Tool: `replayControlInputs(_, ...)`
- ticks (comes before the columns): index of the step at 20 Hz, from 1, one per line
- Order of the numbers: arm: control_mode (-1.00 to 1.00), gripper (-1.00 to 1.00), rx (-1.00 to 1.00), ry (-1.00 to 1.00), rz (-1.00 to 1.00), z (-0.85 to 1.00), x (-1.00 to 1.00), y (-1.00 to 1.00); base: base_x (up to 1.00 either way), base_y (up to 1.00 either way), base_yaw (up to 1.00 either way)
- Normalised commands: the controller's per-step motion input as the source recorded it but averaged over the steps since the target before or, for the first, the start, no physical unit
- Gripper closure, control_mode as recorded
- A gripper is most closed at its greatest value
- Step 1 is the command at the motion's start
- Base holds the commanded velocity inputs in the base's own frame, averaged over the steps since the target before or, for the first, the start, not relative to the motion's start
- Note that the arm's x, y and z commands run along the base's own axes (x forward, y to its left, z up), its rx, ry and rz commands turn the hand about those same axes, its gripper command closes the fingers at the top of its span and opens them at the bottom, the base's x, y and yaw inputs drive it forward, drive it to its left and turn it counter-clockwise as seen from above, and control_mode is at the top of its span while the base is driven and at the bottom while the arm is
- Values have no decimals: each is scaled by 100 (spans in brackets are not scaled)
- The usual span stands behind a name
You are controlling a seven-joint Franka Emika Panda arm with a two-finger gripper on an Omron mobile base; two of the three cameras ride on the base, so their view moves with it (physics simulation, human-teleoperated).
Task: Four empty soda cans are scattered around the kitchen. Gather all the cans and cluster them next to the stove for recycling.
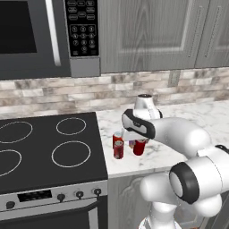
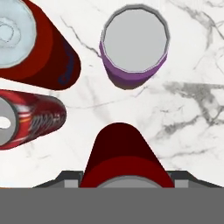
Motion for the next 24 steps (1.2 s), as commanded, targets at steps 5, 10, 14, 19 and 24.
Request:
replayControlInputs(5, -100, 100, 0, -3, 0, -14, 4, 0, 0, 0, 0)
replayControlInputs(10, -100, 100, 0, -2, 0, -16, 5, 0, 0, 0, 0)
replayControlInputs(14, -100, 100, 0, -3, 0, -8, 7, 0, 0, 0, 0)
replayControlInputs(19, -100, 100, 0, -2, 0, -4, 12, 1, 0, 0, 0)
replayControlInputs(24, -100, 100, 0, 0, 0, -8, 13, 5, 0, 0, 0)
